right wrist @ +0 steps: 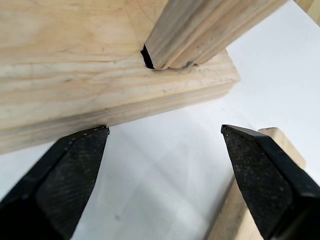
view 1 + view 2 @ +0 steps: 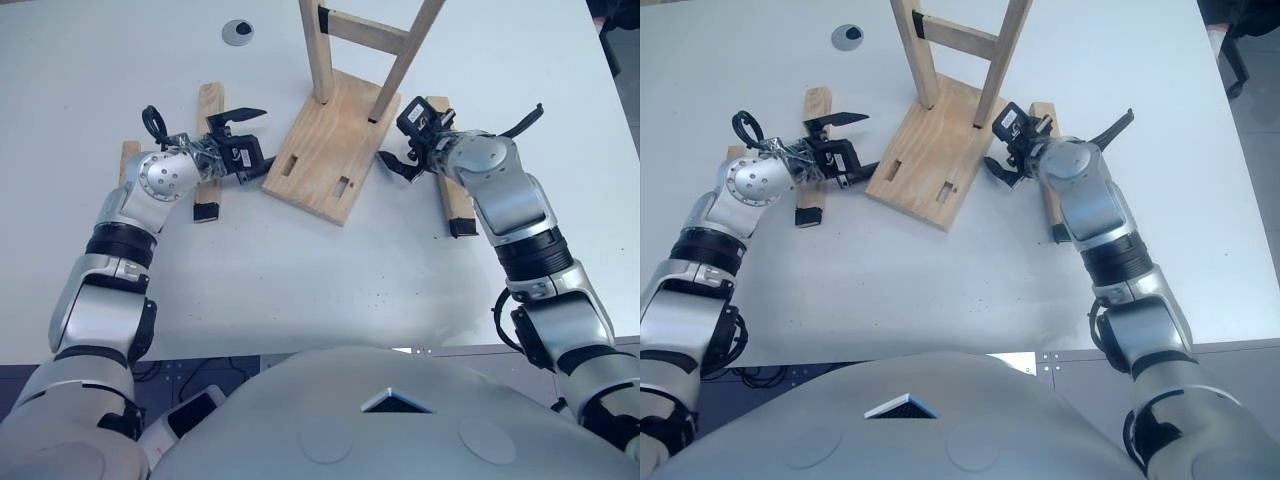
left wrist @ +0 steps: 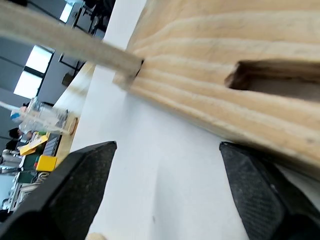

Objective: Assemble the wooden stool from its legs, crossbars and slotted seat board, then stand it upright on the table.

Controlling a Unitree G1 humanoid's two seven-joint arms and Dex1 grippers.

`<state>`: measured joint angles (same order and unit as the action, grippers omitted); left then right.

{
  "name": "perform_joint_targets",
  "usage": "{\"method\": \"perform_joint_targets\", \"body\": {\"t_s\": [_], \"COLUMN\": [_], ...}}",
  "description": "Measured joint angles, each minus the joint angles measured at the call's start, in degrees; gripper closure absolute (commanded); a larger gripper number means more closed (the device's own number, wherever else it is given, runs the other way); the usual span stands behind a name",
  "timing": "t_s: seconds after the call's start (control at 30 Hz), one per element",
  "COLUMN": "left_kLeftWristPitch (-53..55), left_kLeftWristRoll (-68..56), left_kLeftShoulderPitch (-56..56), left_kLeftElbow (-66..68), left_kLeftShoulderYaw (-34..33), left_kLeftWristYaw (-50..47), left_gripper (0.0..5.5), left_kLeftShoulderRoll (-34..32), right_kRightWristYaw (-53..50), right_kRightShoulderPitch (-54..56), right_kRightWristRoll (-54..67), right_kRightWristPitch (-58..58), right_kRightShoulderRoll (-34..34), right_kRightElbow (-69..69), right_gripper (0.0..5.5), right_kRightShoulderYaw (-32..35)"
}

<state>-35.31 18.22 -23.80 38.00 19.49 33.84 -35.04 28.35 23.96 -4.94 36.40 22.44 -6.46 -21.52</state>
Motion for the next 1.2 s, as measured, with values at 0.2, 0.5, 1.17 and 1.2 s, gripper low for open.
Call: {"method": "perform_joint_targets", "body": {"t_s": [0.2, 0.5, 1.17, 1.2], "left_kLeftWristPitch": [3.29, 10.77, 38.06, 38.81], "left_kLeftWristRoll": [-2.49, -5.58, -39.52, -39.88], "left_kLeftShoulderPitch": [6.68, 10.61, 26.46, 26.32], "left_kLeftElbow": [-13.55, -19.06, -6.5, -6.48], "left_kLeftShoulderYaw": [0.97, -2.87, -41.0, -41.29], "left_kLeftWristYaw": [4.92, 6.09, 2.63, 3.06], "left_gripper": [1.69, 1.69, 1.83, 1.99], "left_kLeftShoulderRoll": [-0.91, -2.31, 0.49, 0.47], "right_kRightWristYaw": [-1.03, 0.12, -5.6, -5.64], "right_kRightShoulderPitch": [3.58, 1.99, -12.42, -12.42], "right_kRightWristRoll": [-2.32, -2.21, 0.97, 0.97], "right_kRightWristPitch": [-4.46, -3.12, 5.66, 5.68], "right_kRightShoulderRoll": [-1.82, -1.39, -1.6, -1.62], "right_kRightElbow": [-7.52, -0.41, 17.3, 17.3], "right_gripper": [1.36, 1.36, 1.36, 1.36], "right_kRightShoulderYaw": [-0.15, 2.32, 11.98, 11.96]}}
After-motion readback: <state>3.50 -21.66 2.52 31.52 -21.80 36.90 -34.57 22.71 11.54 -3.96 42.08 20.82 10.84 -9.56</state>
